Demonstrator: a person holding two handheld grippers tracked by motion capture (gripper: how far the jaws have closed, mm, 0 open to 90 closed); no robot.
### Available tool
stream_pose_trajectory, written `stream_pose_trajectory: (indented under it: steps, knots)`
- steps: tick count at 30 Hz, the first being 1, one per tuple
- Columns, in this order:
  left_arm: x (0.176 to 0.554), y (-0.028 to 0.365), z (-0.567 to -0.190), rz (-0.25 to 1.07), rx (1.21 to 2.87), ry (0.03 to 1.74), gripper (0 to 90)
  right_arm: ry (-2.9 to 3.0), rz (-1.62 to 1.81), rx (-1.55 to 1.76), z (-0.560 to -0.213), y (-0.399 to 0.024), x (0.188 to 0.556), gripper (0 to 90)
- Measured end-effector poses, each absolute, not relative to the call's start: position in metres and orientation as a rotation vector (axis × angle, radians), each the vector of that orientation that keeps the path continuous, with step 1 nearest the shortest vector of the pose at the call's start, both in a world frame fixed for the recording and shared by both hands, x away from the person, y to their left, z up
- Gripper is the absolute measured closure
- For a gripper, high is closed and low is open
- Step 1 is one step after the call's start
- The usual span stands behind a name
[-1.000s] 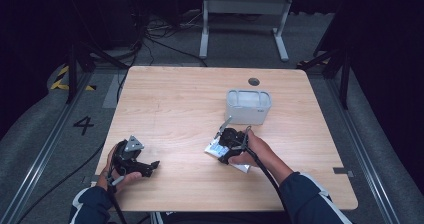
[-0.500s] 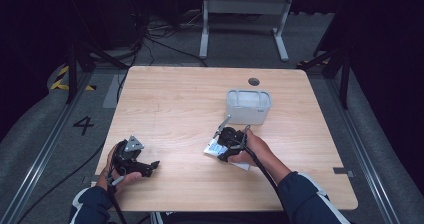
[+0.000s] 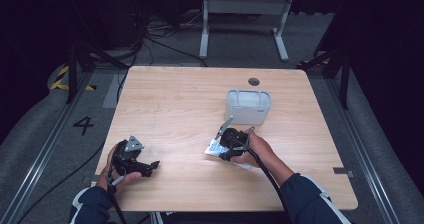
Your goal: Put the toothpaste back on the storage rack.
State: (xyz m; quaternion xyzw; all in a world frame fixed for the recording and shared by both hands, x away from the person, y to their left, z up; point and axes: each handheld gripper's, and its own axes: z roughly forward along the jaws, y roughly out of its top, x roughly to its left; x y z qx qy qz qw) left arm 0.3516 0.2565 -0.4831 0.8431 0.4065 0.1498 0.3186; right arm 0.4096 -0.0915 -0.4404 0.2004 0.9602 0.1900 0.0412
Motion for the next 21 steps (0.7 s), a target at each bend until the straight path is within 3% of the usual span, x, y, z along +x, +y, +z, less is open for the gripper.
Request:
stream_pose_trajectory:
  steps: [21]
  knots:
    - [0.351,0.256,-0.483,0.391,2.217,1.071,0.5,2.847,0.898,0.595,-0.416,-0.135,0.396,65.2]
